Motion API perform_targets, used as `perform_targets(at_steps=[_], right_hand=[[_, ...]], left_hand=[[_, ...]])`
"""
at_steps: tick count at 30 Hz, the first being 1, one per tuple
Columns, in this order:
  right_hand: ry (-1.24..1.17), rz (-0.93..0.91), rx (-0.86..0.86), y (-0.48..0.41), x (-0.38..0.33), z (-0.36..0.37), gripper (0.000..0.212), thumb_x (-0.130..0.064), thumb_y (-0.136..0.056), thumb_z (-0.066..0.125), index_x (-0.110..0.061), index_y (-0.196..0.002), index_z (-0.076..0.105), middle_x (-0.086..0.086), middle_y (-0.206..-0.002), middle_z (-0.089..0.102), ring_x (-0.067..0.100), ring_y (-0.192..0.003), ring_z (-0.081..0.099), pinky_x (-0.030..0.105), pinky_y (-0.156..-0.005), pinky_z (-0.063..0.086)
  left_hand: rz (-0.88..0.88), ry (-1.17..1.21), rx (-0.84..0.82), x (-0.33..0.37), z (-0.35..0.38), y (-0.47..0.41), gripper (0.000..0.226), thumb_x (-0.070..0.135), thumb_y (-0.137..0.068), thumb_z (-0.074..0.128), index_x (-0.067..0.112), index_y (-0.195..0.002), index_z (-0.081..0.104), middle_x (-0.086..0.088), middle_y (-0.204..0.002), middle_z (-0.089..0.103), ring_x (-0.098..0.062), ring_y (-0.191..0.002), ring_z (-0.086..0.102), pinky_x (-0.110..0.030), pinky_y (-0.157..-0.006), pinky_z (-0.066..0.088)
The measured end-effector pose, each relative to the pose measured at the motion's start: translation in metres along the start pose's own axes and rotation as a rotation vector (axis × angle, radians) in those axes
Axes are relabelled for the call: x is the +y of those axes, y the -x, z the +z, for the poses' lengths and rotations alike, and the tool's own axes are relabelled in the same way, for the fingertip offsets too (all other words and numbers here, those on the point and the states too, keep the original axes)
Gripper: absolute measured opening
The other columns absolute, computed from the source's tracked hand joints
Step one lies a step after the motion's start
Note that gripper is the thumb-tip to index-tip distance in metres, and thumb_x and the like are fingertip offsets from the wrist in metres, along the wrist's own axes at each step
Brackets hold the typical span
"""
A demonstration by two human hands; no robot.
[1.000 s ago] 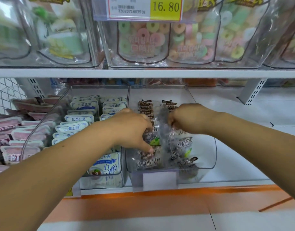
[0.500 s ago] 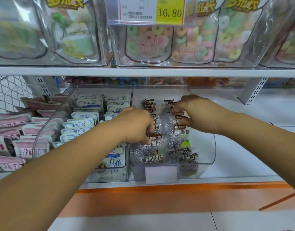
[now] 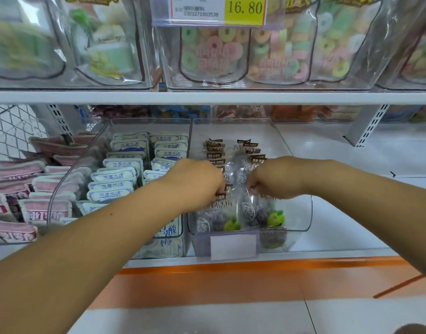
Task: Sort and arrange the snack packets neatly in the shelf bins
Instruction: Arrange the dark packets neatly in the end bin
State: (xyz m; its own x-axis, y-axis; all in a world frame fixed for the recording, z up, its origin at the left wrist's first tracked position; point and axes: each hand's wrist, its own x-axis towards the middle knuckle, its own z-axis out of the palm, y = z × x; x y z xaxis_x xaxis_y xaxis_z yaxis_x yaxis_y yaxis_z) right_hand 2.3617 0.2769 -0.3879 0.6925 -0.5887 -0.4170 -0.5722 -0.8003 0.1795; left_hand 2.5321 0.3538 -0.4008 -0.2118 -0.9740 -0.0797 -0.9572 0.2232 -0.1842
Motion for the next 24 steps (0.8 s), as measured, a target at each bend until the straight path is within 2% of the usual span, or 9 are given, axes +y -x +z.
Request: perform_targets(at_steps=[4,8,10,12,13,16,18,21,24], right_hand=[[0.065,0.036,0.060,-0.001,-0.003,0.011,0.017,-0.019,-0.097,0.045,-0.020,-0.107,0.058,0.002,-0.096,0.062,0.022,-0.085,0.054,0.036,-0.075,0.050],[0.066,-0.007,0.296,0.023,0.002,-0.002,0.021,-0.034,-0.097,0.050,-0.027,-0.113,0.061,-0.007,-0.109,0.060,0.019,-0.103,0.058,0.032,-0.084,0.048],[-0.077,-0.065,0.340,0.042,0.001,-0.010,0.016,-0.037,-0.095,0.051,-0.031,-0.102,0.065,-0.015,-0.095,0.059,0.007,-0.092,0.058,0.024,-0.078,0.045],[-0.238,-0.107,0.138,0.057,-0.006,-0.011,0.018,-0.041,-0.095,0.052,-0.034,-0.102,0.067,-0.020,-0.092,0.063,-0.004,-0.081,0.057,0.016,-0.076,0.044],[-0.270,-0.116,0.003,0.061,-0.010,-0.008,0.022,-0.042,-0.096,0.050,-0.034,-0.108,0.065,-0.021,-0.098,0.064,-0.005,-0.086,0.057,0.016,-0.080,0.045],[-0.182,-0.112,-0.234,0.061,-0.019,0.004,0.033,-0.040,-0.100,0.040,-0.029,-0.127,0.055,-0.012,-0.121,0.061,0.010,-0.106,0.057,0.027,-0.092,0.046],[-0.183,-0.112,-0.253,0.057,-0.021,0.005,0.035,-0.035,-0.102,0.039,-0.029,-0.133,0.052,-0.009,-0.126,0.058,0.012,-0.108,0.054,0.026,-0.091,0.043],[-0.245,-0.102,-0.246,0.055,-0.018,0.003,0.034,-0.035,-0.100,0.045,-0.032,-0.132,0.054,-0.012,-0.125,0.058,0.007,-0.102,0.052,0.022,-0.089,0.042],[-0.187,-0.066,-0.191,0.053,-0.007,-0.002,0.026,-0.030,-0.102,0.041,-0.026,-0.118,0.060,-0.008,-0.106,0.061,0.012,-0.093,0.053,0.026,-0.081,0.042]], left_hand=[[0.014,0.092,0.094,0.002,0.002,-0.002,0.023,0.024,-0.089,0.065,0.034,-0.108,0.060,0.013,-0.101,0.060,-0.013,-0.095,0.055,-0.028,-0.068,0.035],[0.156,0.345,-0.001,-0.001,-0.002,0.019,0.018,0.051,-0.083,0.067,0.037,-0.095,0.068,0.021,-0.093,0.057,0.001,-0.088,0.050,-0.027,-0.082,0.039],[0.187,0.379,-0.076,0.000,-0.004,0.027,0.024,0.057,-0.085,0.061,0.039,-0.099,0.071,0.022,-0.091,0.062,0.006,-0.082,0.054,-0.025,-0.078,0.046],[0.213,0.385,-0.136,0.003,-0.005,0.030,0.029,0.057,-0.087,0.058,0.041,-0.109,0.067,0.023,-0.095,0.065,0.007,-0.082,0.057,-0.025,-0.075,0.051],[0.227,0.367,-0.161,0.006,-0.005,0.029,0.031,0.057,-0.088,0.058,0.042,-0.113,0.064,0.023,-0.099,0.066,0.007,-0.084,0.058,-0.025,-0.075,0.051],[0.223,0.301,-0.199,0.010,-0.006,0.026,0.039,0.057,-0.087,0.058,0.047,-0.124,0.050,0.026,-0.107,0.064,0.005,-0.081,0.053,-0.021,-0.067,0.044],[0.194,0.293,-0.212,0.011,-0.007,0.025,0.040,0.060,-0.088,0.055,0.049,-0.125,0.047,0.027,-0.110,0.063,0.006,-0.079,0.050,-0.021,-0.065,0.038],[0.182,0.241,-0.233,0.009,-0.009,0.024,0.035,0.053,-0.092,0.054,0.046,-0.126,0.053,0.025,-0.113,0.064,-0.002,-0.097,0.058,-0.026,-0.076,0.043],[0.158,0.162,-0.221,0.008,-0.011,0.023,0.033,0.034,-0.095,0.056,0.045,-0.125,0.057,0.020,-0.112,0.066,-0.006,-0.092,0.055,-0.025,-0.076,0.041]])
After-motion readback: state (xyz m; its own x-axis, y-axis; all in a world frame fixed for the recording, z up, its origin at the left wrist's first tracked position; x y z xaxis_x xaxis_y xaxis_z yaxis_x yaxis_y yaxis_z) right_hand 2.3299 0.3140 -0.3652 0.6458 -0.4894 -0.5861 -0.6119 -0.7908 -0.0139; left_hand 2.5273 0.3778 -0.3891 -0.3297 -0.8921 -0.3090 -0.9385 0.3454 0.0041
